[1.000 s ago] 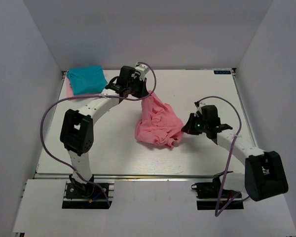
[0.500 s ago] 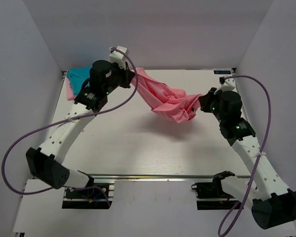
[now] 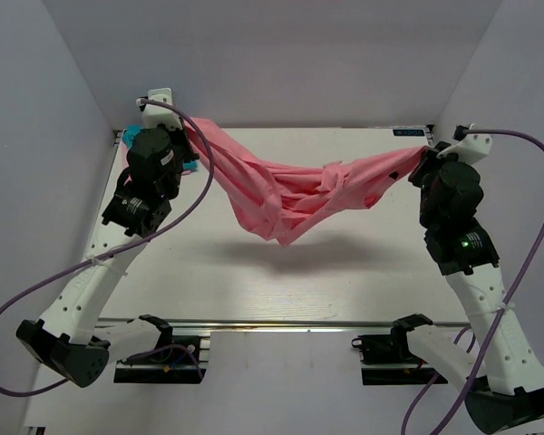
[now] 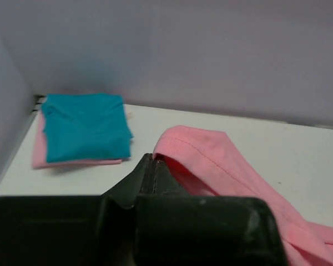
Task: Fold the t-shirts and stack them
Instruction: Flatten out the tshirt
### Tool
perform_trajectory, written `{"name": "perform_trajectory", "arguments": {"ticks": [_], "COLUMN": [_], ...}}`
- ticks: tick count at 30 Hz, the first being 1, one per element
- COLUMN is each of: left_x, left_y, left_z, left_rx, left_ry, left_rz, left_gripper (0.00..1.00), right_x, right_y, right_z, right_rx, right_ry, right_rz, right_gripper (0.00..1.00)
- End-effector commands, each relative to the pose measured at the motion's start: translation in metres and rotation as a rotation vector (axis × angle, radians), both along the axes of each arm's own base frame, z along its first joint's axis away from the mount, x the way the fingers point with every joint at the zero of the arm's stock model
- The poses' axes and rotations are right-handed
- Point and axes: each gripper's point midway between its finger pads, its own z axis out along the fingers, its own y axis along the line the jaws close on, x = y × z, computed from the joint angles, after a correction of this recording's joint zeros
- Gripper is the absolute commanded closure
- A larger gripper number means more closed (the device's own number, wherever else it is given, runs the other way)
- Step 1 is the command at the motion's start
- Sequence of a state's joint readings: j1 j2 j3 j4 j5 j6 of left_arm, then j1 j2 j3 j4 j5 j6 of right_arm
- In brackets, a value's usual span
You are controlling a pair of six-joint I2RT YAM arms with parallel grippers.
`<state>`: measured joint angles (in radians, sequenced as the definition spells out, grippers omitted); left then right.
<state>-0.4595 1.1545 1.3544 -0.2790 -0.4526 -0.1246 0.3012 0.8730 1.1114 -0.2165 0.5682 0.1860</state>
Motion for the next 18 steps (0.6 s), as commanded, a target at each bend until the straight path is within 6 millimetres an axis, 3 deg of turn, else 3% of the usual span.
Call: {"name": "perform_trajectory", "arguments": {"ticks": [1,10,14,18], "left_x": [-0.013,-0.037,-0.058,-0.076], "left_y": [0.053,0.091,0.102,0.099], "left_z": [0.003,0.023,0.042,0.061], "left_rx": [0.002,0.001,-0.007,-0.027], "left_ry": [0.019,-0.018,-0.060,-0.118], "left_rz": [0.279,0.461,0.461,0.371], "left_gripper": [1.00,1.00,1.00,1.00], "right_x": [-0.021,-0.077,-0.094,-0.112], "right_y": [-0.045,-0.098,-0.105,-0.104], "right_z": [0.037,0.086,0.108,0.125], "right_rx": [-0.053,-0.126,-0.122,-0.120], "right_ry": [-0.078,-0.194,-0.259,-0.332], "right_rz": [-0.222,-0.495,-0.514,-0.457], "right_gripper": [1.00,1.00,1.00,1.00]}}
